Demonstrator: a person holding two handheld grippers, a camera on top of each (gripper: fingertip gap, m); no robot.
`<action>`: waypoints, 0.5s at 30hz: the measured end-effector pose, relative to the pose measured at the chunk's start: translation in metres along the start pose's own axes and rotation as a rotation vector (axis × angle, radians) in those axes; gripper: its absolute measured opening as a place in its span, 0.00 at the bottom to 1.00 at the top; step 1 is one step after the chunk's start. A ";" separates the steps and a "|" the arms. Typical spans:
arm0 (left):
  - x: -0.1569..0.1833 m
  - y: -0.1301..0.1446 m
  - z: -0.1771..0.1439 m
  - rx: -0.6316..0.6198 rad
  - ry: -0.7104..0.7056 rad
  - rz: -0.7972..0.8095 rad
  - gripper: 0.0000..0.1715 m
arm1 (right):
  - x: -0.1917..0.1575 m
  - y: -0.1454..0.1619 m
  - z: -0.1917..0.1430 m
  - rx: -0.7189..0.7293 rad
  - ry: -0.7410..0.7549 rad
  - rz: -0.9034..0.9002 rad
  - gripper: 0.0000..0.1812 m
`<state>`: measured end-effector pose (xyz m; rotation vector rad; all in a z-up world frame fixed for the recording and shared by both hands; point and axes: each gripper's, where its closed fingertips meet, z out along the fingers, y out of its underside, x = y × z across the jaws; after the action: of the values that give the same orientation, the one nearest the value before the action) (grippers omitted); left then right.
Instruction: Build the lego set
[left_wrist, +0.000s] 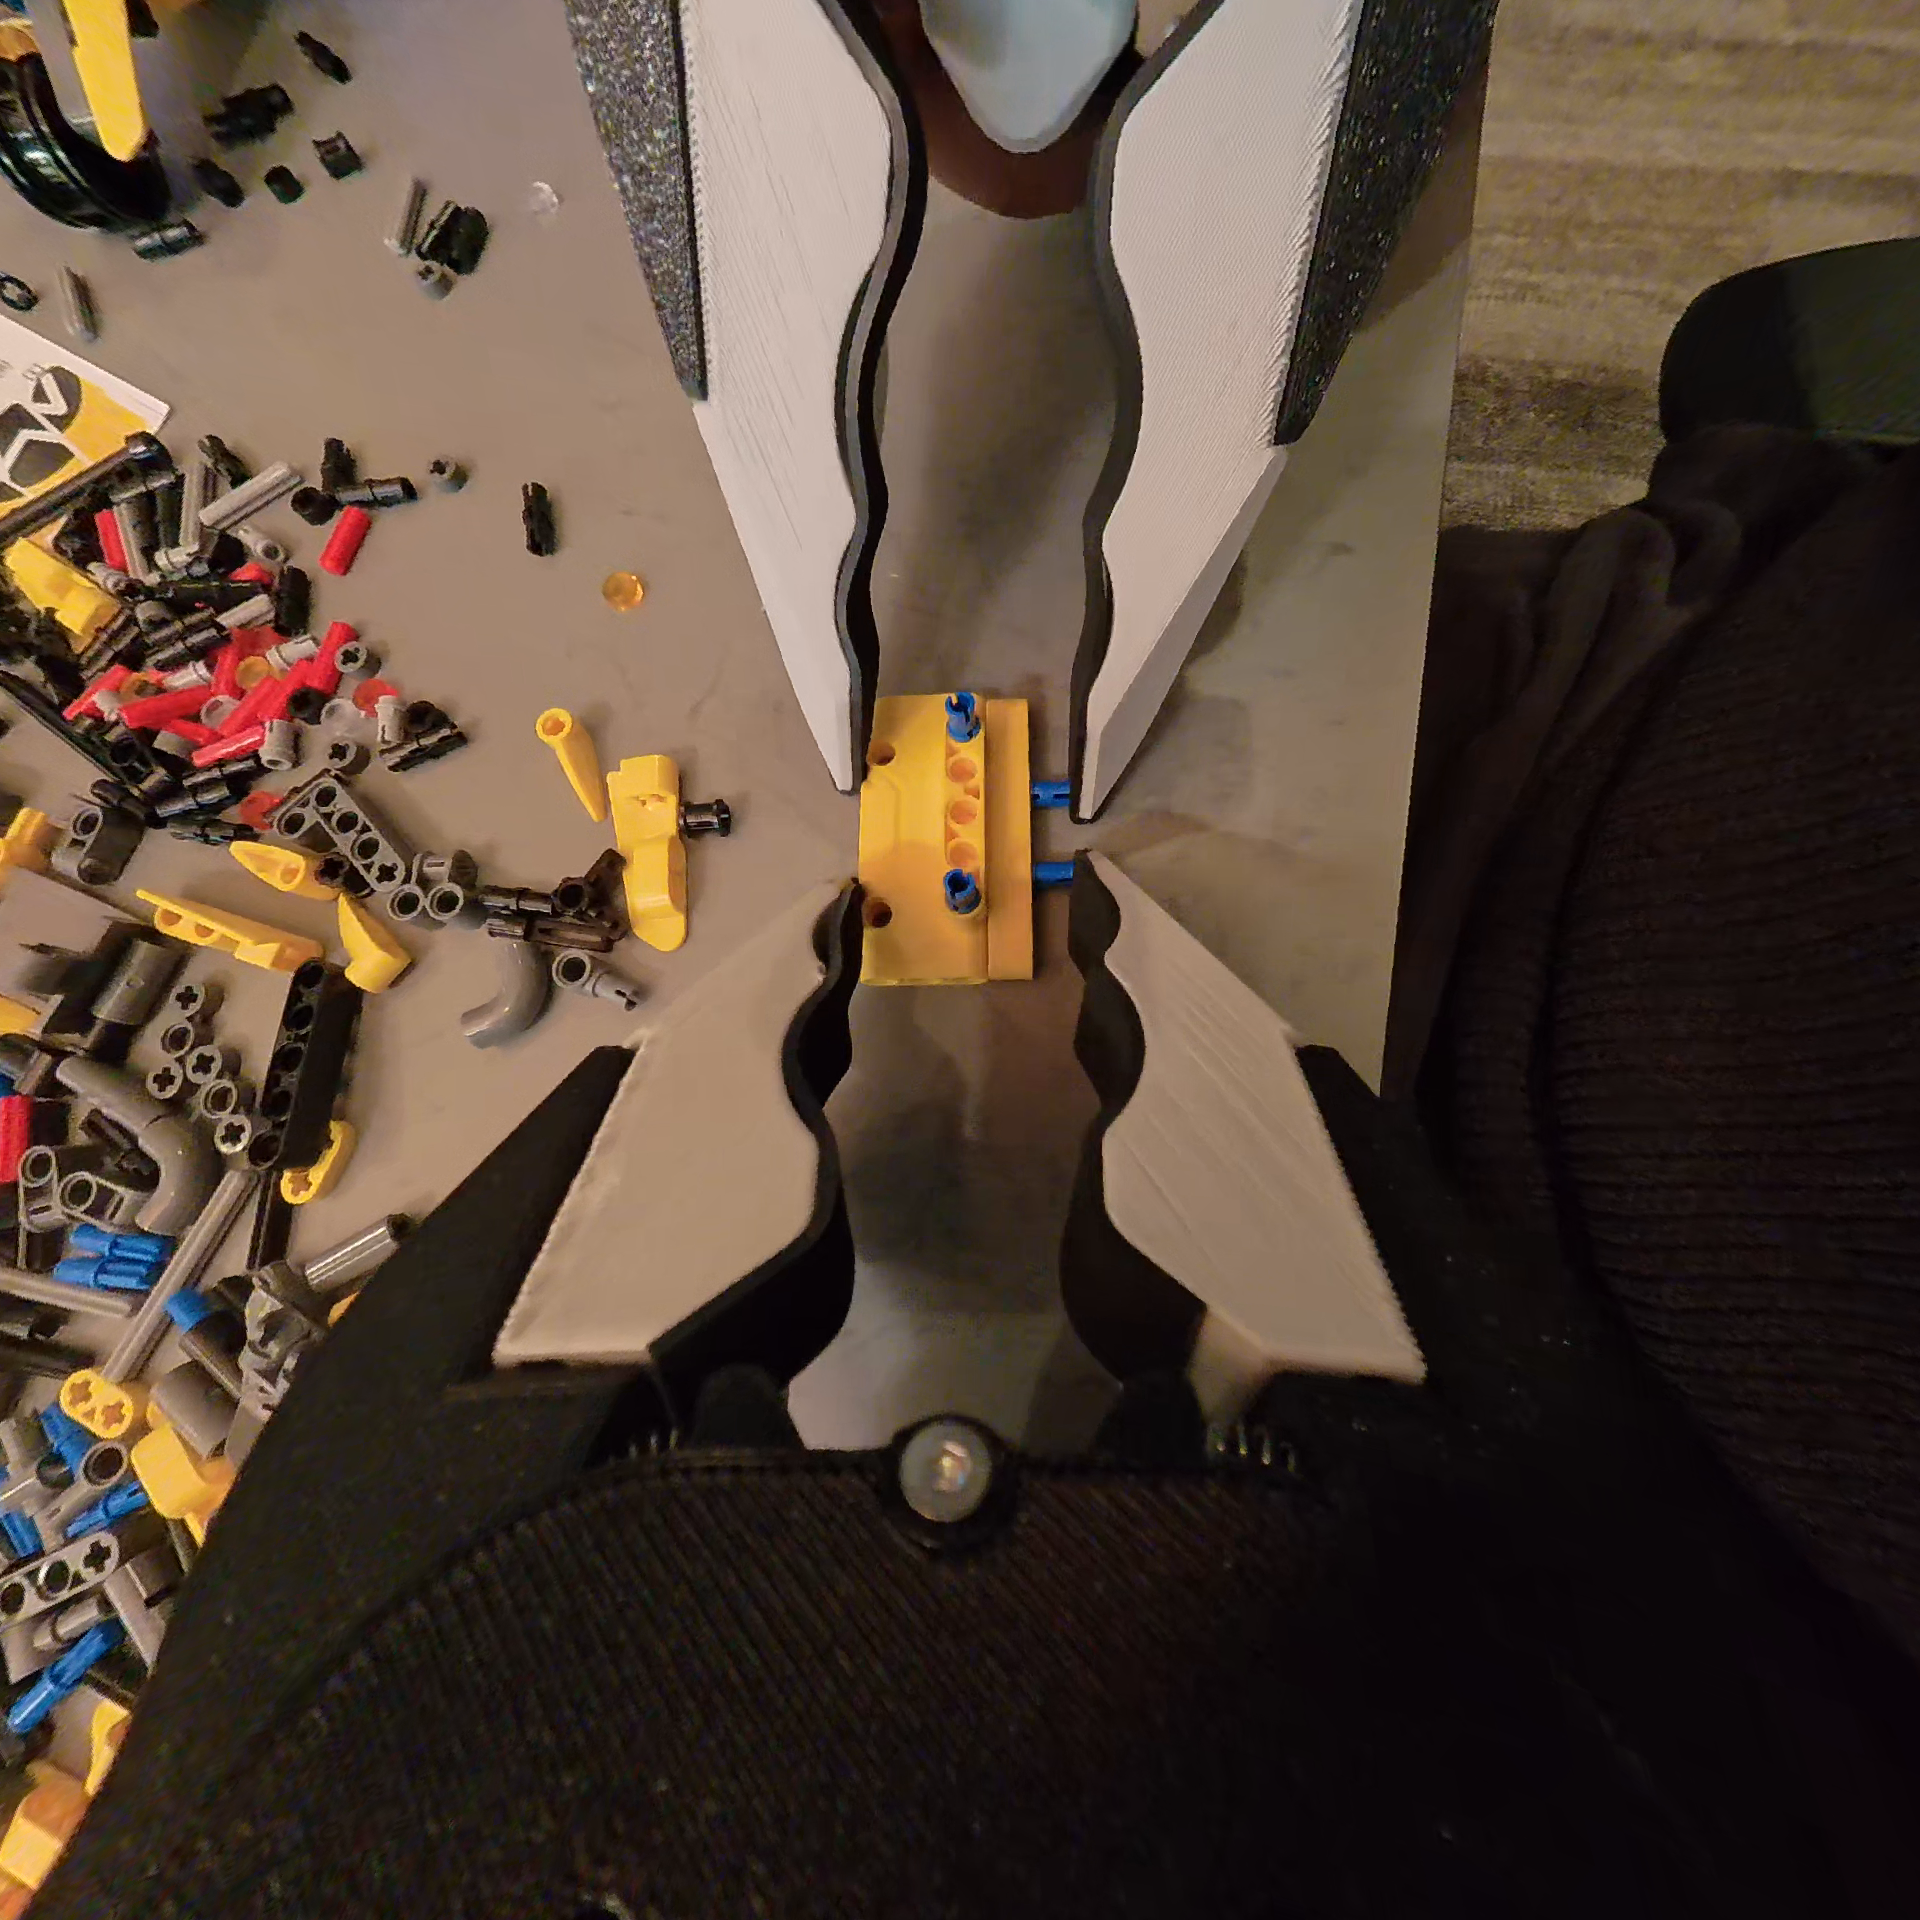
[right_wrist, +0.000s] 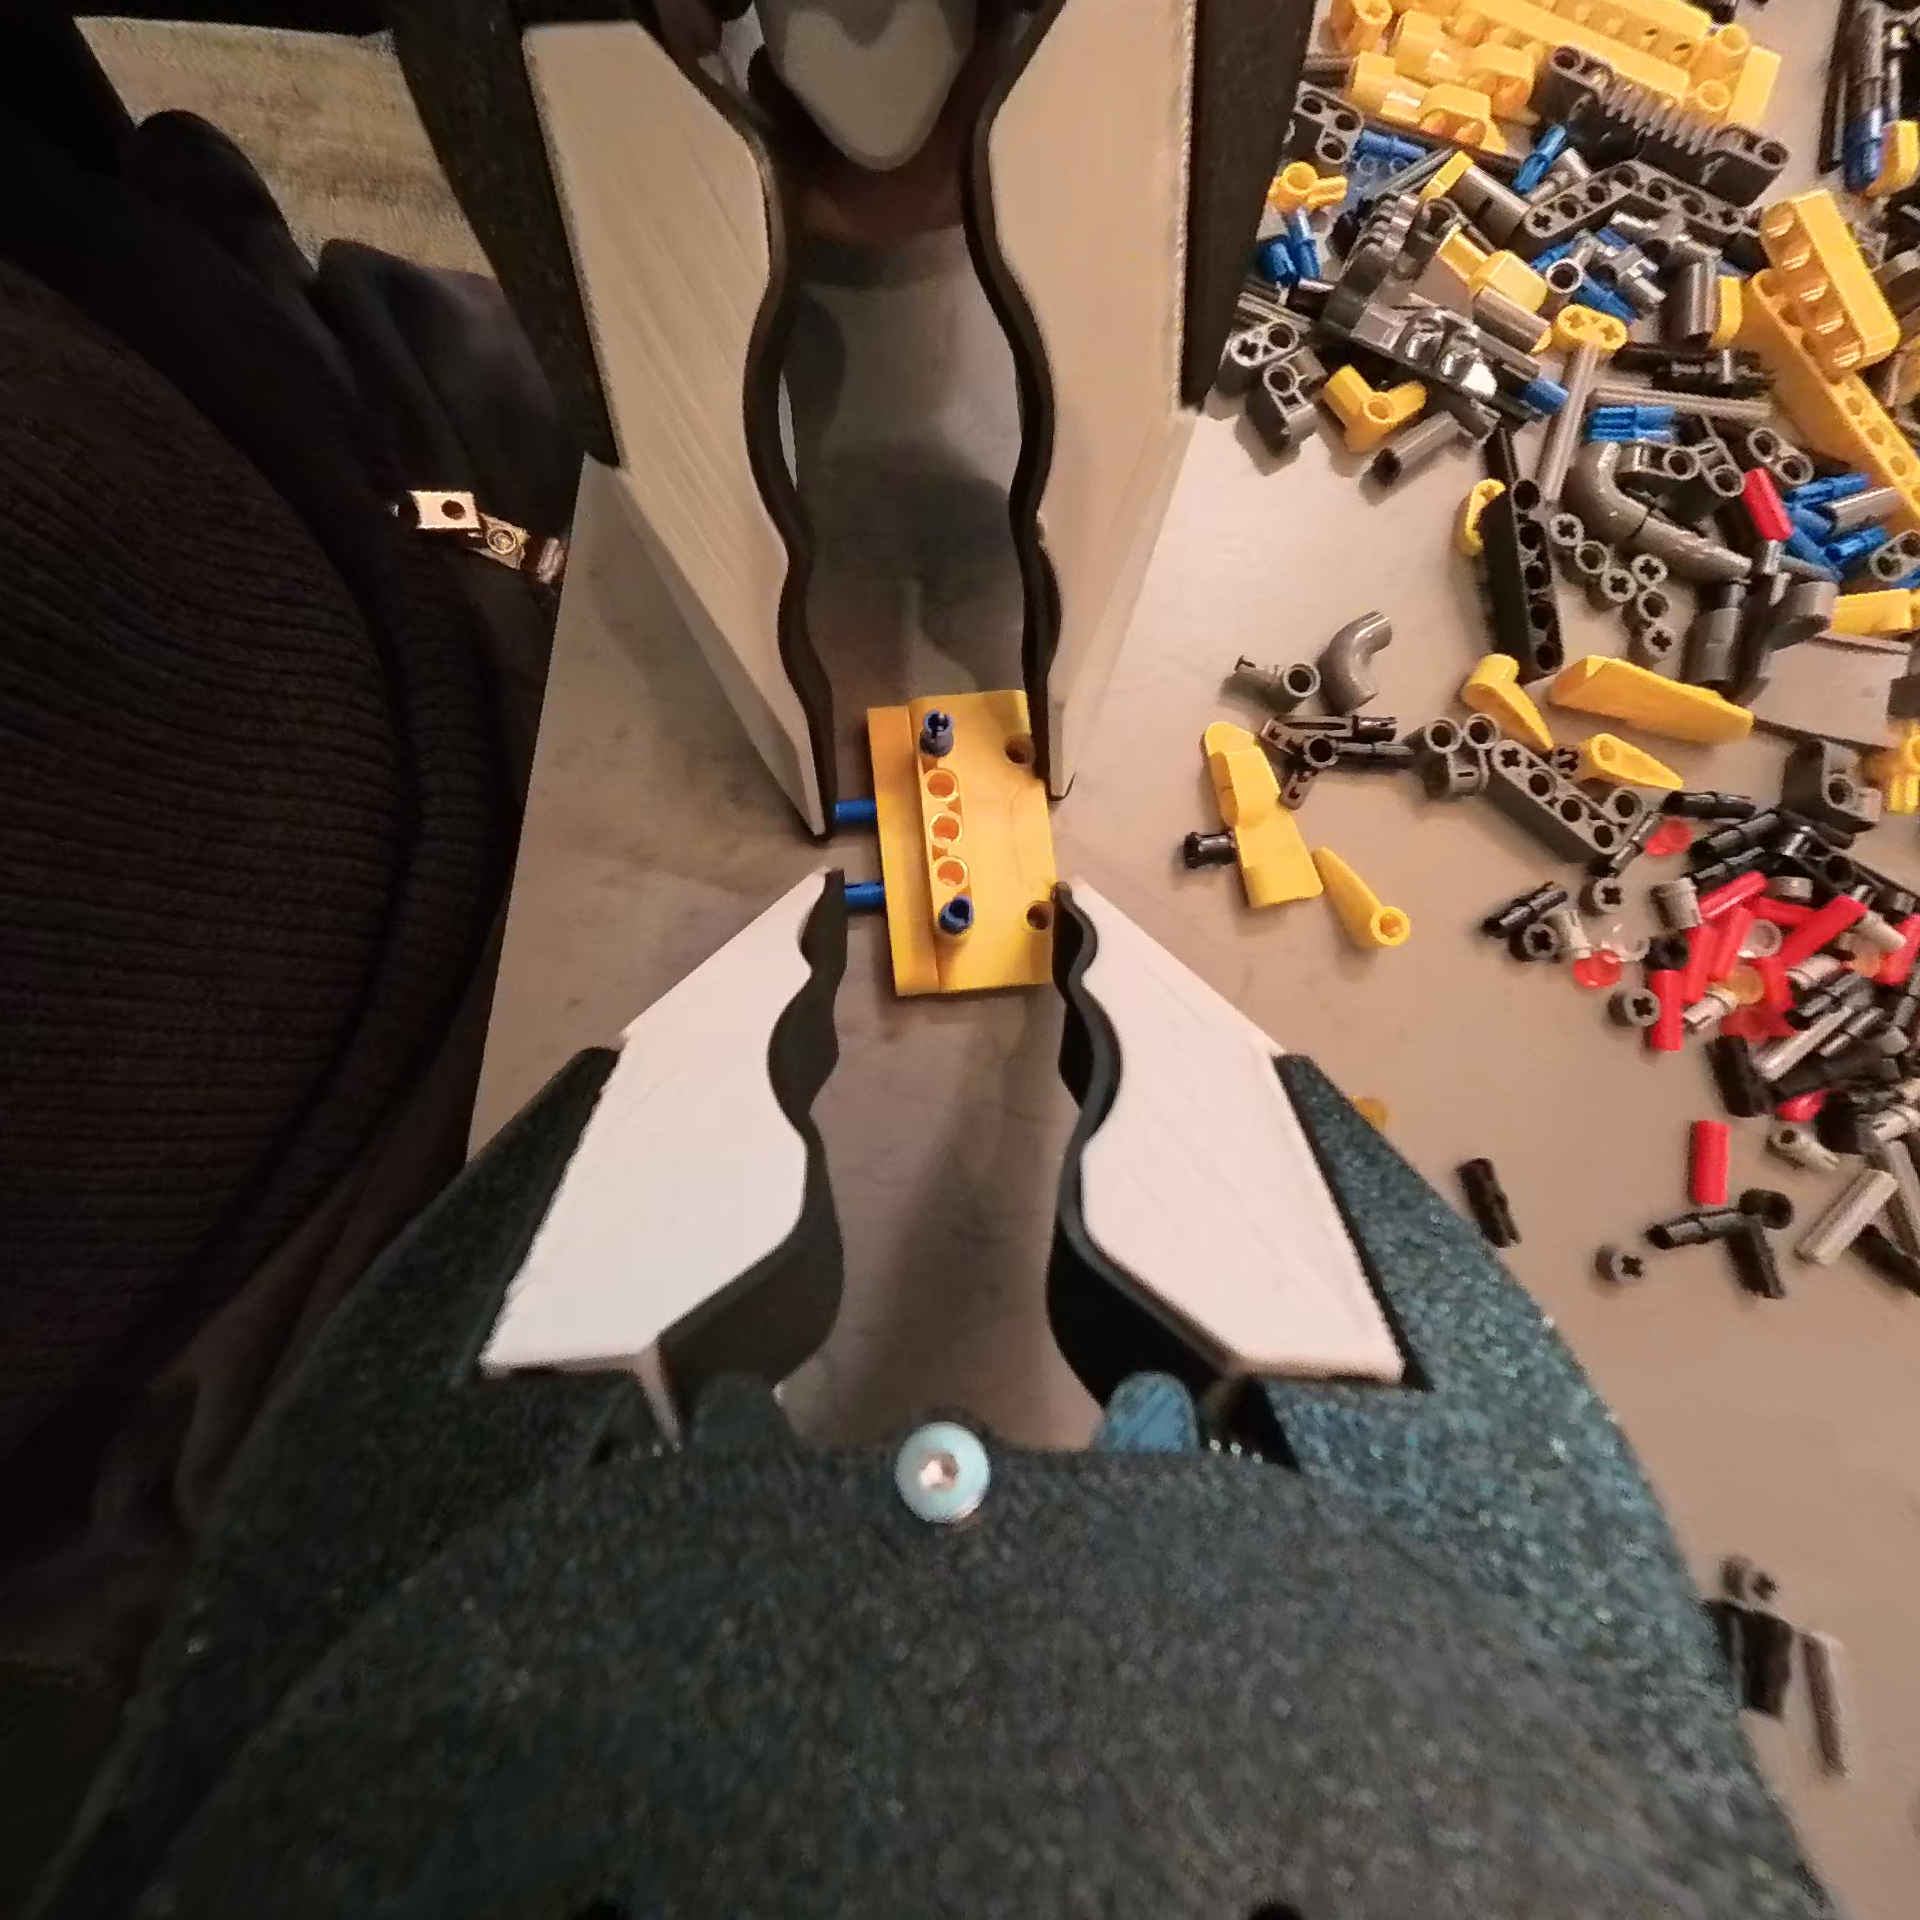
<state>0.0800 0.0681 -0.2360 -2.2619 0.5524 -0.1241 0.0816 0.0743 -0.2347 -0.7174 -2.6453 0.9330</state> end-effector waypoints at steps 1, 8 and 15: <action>0.000 0.000 0.000 0.000 0.002 -0.002 0.22 | 0.000 0.000 0.000 0.010 0.004 0.005 0.22; 0.000 0.000 0.000 -0.003 0.003 -0.004 0.23 | 0.001 0.000 -0.001 0.078 0.011 0.033 0.24; 0.000 0.001 -0.001 -0.004 0.013 -0.018 0.24 | 0.005 0.002 -0.002 0.108 0.007 0.021 0.28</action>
<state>0.0794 0.0670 -0.2364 -2.2717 0.5389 -0.1467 0.0792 0.0796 -0.2340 -0.7232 -2.5629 1.0685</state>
